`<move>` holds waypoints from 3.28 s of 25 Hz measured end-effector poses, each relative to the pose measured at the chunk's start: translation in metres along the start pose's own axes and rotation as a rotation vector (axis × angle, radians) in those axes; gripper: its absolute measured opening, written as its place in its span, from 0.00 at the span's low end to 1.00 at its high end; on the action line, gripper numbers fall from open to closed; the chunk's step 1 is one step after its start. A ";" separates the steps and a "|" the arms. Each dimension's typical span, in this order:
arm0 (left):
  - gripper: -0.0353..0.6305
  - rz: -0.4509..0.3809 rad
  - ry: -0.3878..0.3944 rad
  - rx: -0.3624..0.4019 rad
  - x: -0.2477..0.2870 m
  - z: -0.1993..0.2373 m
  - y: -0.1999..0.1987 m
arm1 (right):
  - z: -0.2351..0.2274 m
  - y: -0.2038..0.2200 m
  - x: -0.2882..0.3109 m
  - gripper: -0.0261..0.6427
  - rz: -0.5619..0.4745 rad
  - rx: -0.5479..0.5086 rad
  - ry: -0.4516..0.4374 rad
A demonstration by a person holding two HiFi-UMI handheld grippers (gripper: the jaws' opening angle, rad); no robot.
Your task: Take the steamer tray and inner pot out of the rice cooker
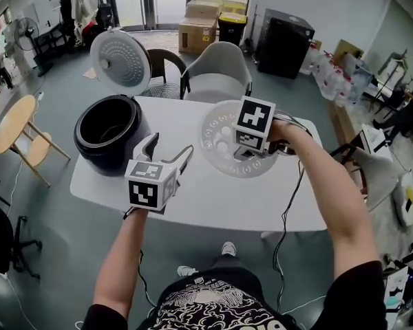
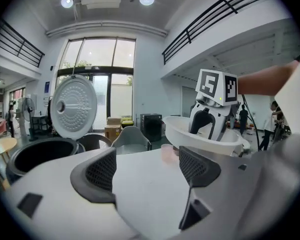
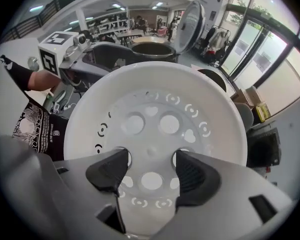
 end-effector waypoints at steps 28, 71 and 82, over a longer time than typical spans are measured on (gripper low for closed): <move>0.63 0.136 0.265 0.040 0.419 -0.362 -0.013 | -0.148 0.520 0.125 0.51 0.076 0.333 -0.069; 0.63 0.239 0.176 0.057 0.425 -0.364 0.024 | -0.154 0.562 0.183 0.53 0.138 0.222 -0.003; 0.63 0.137 0.069 0.013 0.377 -0.296 -0.013 | -0.181 0.446 0.092 0.52 -0.238 0.268 0.127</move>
Point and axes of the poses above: the fingertips, and each gripper's own axes: x forward along the fingers, z to its left, y out of its underside, the point moved 4 cm from there along -x, backward along the fingers, and after that the axes turned 7 degrees about y, right-handed, at the moved point
